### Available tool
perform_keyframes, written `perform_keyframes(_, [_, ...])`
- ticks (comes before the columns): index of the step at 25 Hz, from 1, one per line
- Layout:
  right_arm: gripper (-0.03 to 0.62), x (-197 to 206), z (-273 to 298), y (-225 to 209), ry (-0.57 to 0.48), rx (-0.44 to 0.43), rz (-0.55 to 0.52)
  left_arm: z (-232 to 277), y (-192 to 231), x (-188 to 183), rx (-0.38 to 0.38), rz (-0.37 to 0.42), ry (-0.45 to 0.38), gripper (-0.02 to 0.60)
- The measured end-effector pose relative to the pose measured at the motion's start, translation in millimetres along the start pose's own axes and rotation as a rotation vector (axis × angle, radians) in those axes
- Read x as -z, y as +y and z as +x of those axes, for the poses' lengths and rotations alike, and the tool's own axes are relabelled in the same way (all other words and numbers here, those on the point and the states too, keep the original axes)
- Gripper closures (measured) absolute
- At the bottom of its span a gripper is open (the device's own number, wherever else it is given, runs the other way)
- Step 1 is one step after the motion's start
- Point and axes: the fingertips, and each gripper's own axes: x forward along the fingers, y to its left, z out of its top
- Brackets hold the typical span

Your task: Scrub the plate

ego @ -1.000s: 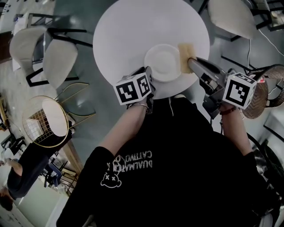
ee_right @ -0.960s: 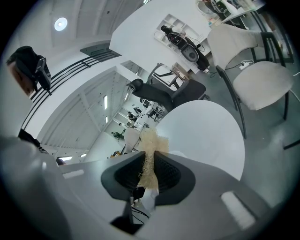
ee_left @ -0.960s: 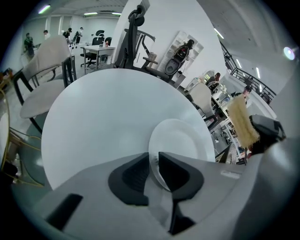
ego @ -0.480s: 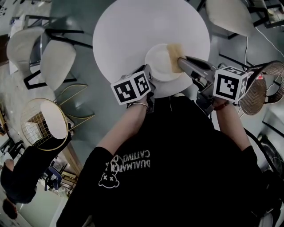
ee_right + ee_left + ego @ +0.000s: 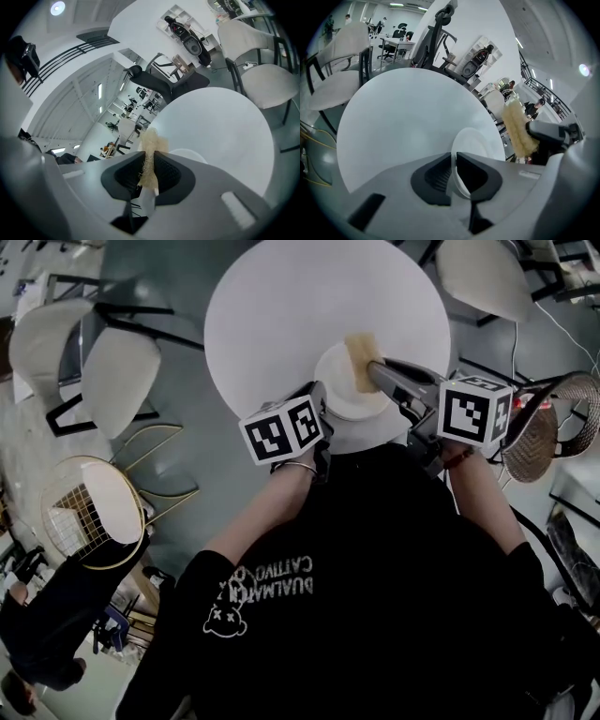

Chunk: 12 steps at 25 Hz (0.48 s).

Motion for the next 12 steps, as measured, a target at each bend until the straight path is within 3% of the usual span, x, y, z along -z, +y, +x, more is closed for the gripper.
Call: perform_keyframes(12, [0.534, 32, 75, -12, 0.138, 0.114, -0.012, 0, 2, -4, 0.076, 0.035, 0.009, 0.548])
